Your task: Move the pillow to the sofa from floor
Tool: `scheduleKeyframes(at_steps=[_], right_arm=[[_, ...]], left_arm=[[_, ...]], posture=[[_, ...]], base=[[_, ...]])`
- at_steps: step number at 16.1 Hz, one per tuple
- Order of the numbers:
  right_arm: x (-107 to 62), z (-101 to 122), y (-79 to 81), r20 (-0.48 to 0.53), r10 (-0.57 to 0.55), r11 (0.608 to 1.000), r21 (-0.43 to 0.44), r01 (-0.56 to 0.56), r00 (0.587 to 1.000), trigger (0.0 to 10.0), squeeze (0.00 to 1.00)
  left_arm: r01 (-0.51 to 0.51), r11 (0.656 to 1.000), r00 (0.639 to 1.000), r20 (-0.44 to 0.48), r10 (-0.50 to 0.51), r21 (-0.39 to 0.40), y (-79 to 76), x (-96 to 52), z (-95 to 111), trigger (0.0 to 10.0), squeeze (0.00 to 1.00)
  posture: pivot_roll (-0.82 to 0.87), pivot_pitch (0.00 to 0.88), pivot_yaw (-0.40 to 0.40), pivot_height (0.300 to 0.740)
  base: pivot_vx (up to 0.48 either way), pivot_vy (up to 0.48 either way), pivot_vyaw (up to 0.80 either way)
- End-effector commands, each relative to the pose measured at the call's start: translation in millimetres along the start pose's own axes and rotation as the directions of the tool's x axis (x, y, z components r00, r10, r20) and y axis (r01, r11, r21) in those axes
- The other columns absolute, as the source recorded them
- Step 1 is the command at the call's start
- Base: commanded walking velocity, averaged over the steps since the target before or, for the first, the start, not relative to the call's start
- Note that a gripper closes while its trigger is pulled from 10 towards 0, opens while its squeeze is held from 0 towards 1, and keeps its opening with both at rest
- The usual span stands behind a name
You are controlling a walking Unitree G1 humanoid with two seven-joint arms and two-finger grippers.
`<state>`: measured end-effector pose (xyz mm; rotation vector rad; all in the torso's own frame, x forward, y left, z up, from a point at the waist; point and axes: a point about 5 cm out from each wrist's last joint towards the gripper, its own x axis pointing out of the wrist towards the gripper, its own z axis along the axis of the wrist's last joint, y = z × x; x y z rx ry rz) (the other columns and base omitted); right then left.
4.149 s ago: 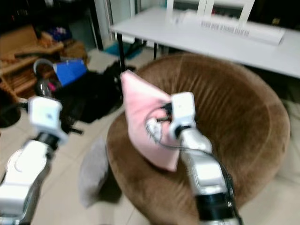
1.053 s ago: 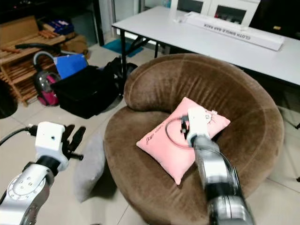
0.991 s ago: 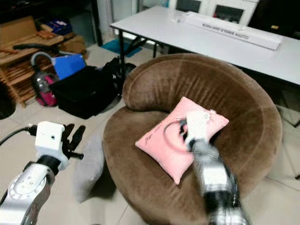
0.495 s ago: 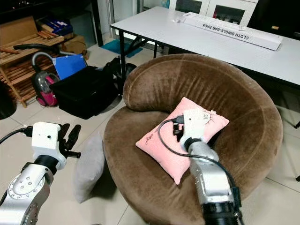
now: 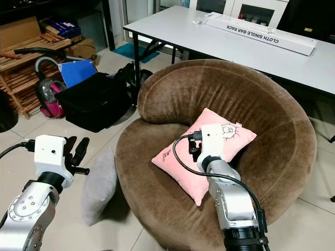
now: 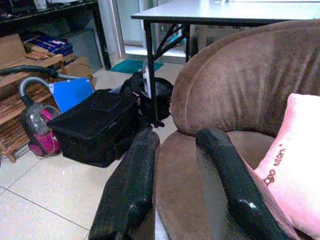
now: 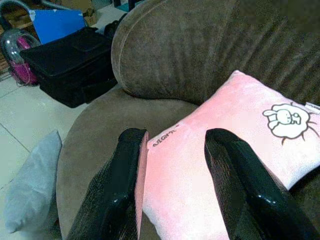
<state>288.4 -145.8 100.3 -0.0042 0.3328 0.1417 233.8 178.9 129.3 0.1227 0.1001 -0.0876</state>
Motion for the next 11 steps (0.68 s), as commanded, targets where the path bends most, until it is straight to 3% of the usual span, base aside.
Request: scheduleKeyframes(at_steps=[1, 9, 11], right_arm=[[-2.5, 3.5, 0.0, 0.008, -0.005, 1.000, 0.013, 0.005, 1.000, 10.0, 0.00], [-2.6, 1.7, 2.5, 0.000, -0.008, 1.000, 0.022, 0.008, 1.000, 10.0, 0.00], [-2.2, 2.0, 2.5, -0.001, -0.007, 1.000, 0.021, 0.007, 1.000, 10.0, 0.00]], left_arm=[[0.004, 1.000, 1.000, 0.021, -0.004, 0.003, -0.4, 3.0, 4.0, 10.0, 0.00], [0.017, 1.000, 0.999, 0.031, -0.018, 0.009, 0.8, 4.1, 6.1, 10.0, 0.00], [0.018, 1.000, 0.999, 0.031, -0.019, 0.010, 0.9, 4.4, 6.3, 10.0, 0.00]], posture=[[0.11, 0.000, -0.021, 0.740], [0.11, 0.000, -0.015, 0.740], [0.11, 0.000, -0.015, 0.740]], base=[[0.000, 0.000, 0.00], [0.000, 0.000, 0.00], [-0.242, 0.000, 0.00]])
